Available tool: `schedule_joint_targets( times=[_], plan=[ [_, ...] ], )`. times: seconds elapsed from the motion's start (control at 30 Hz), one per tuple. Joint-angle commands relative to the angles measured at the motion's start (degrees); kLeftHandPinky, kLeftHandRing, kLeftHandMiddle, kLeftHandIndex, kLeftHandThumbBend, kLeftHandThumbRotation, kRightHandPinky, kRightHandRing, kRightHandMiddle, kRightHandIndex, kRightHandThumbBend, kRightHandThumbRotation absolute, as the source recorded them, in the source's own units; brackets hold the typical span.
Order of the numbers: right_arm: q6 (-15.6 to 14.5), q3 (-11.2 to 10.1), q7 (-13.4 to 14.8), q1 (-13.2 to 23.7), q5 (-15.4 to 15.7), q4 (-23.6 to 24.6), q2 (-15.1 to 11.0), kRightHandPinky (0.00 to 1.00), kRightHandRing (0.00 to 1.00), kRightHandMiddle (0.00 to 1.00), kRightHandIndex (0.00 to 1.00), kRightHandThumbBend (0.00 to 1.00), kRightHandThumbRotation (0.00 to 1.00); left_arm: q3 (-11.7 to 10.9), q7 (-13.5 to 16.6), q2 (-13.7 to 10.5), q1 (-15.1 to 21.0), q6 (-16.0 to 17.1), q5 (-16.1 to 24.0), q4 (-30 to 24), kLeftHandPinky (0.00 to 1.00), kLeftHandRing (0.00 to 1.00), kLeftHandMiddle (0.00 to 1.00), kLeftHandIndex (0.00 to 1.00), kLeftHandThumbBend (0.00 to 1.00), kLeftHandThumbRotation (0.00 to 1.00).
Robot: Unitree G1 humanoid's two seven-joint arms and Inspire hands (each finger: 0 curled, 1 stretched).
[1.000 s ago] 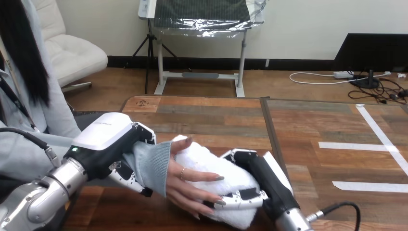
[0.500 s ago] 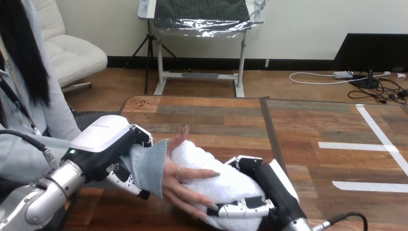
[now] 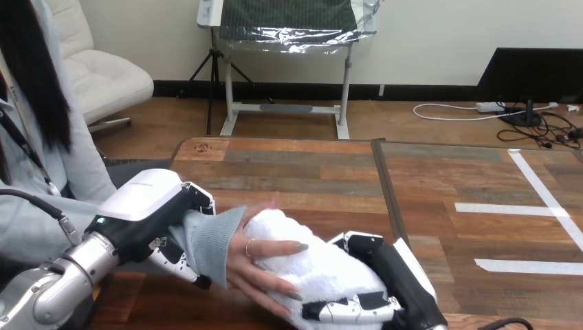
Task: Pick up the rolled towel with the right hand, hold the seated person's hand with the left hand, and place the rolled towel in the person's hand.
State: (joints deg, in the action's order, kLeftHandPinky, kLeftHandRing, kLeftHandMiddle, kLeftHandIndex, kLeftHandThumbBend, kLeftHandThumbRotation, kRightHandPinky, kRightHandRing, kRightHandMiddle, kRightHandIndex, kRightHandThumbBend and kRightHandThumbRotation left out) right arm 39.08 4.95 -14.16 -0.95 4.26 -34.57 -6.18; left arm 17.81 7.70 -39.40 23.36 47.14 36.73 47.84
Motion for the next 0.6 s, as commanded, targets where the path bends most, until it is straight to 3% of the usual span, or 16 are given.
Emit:
schedule_joint_targets(
  times=[0.0,0.57],
  plan=[
    [0.7,3.0,-5.3,2.2,-3.7,17.9,-1.6,0.24,0.29,0.38,0.45,0.83,0.01,0.0,2.9,4.7,9.0,2.3,-0.6,0.9,0.22,0.26,0.33,0.36,1.0,0.16],
    [-2.4,2.1,-5.9,3.3,-3.9,19.0,-2.0,0.24,0.29,0.38,0.46,0.84,0.0,0.0,3.1,4.7,9.1,2.8,-0.2,1.0,0.22,0.26,0.32,0.36,1.0,0.19]
  ],
)
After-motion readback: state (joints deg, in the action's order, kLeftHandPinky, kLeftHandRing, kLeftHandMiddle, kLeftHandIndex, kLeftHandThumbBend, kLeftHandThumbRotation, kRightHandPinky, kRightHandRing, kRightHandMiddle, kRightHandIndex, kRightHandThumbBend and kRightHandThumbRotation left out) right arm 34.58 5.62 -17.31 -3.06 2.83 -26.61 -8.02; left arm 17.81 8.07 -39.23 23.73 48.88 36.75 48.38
